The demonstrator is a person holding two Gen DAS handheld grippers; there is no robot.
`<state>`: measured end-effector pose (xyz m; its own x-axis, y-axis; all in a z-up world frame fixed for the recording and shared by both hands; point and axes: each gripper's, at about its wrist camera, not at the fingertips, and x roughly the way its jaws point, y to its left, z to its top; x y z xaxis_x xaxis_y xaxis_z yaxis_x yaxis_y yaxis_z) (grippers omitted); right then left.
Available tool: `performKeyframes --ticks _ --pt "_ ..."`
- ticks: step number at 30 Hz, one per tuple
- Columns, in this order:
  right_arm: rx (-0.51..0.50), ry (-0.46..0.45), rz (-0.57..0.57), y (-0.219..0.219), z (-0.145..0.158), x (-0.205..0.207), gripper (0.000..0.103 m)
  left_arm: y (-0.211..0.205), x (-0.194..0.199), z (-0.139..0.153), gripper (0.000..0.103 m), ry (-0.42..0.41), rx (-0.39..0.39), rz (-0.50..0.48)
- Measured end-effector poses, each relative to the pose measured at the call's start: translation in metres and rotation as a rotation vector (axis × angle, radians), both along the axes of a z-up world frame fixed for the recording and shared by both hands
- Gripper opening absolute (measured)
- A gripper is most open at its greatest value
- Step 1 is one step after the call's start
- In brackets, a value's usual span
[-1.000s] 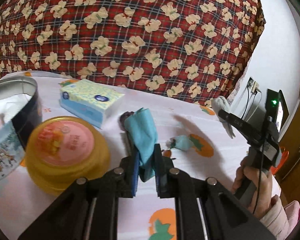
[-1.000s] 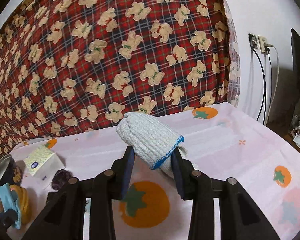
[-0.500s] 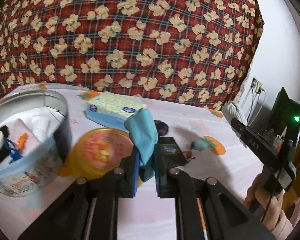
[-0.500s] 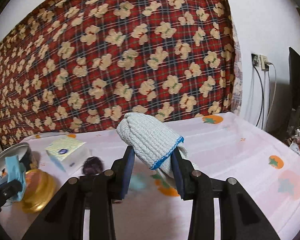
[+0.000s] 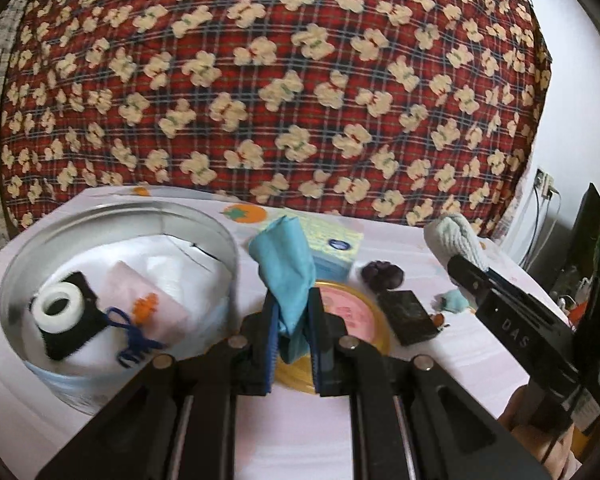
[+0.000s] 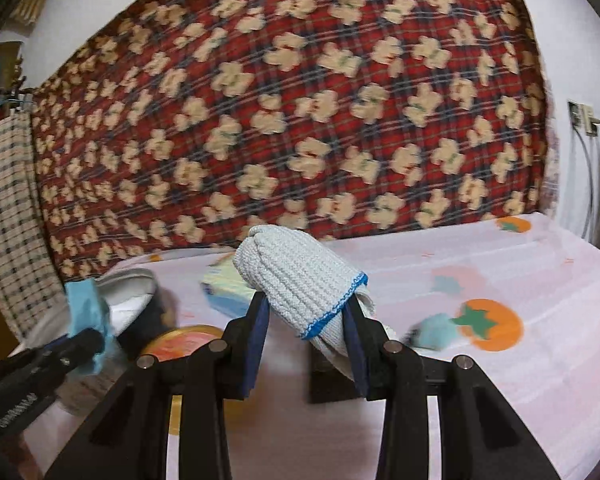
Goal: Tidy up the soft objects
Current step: 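Carry the blue cloth and white sock over the metal tin with both grippers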
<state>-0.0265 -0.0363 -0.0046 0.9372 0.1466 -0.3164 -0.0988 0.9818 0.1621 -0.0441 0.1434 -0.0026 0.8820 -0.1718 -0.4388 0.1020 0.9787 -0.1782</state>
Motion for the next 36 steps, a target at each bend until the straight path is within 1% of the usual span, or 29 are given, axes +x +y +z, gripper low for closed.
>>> performKeyframes --ticks 4,8,15,20,23,28,31,36 --pt "0.002 -0.029 0.050 0.028 0.010 -0.001 0.040 0.018 -0.002 0.005 0.011 -0.023 0.018 0.034" --pt "-0.002 -0.040 0.101 0.059 0.014 0.003 0.040 0.040 -0.001 0.008 0.011 -0.033 0.013 0.083" --pt "0.004 -0.056 0.184 0.109 0.016 0.012 0.040 0.086 0.004 0.005 0.011 -0.021 0.016 0.201" --pt "-0.015 -0.090 0.224 0.143 0.019 0.017 0.040 0.110 0.009 0.002 0.011 -0.017 0.042 0.263" --pt "-0.040 -0.086 0.240 0.163 0.017 0.027 0.040 0.123 0.015 -0.003 0.011 0.004 0.044 0.290" --pt "-0.064 -0.056 0.260 0.182 0.009 0.043 0.040 0.139 0.026 -0.014 0.011 0.051 0.049 0.327" --pt "-0.080 -0.042 0.265 0.185 0.004 0.045 0.040 0.143 0.031 -0.019 0.011 0.069 0.070 0.344" --pt "-0.088 -0.013 0.268 0.185 -0.002 0.049 0.040 0.145 0.038 -0.028 0.011 0.098 0.074 0.355"
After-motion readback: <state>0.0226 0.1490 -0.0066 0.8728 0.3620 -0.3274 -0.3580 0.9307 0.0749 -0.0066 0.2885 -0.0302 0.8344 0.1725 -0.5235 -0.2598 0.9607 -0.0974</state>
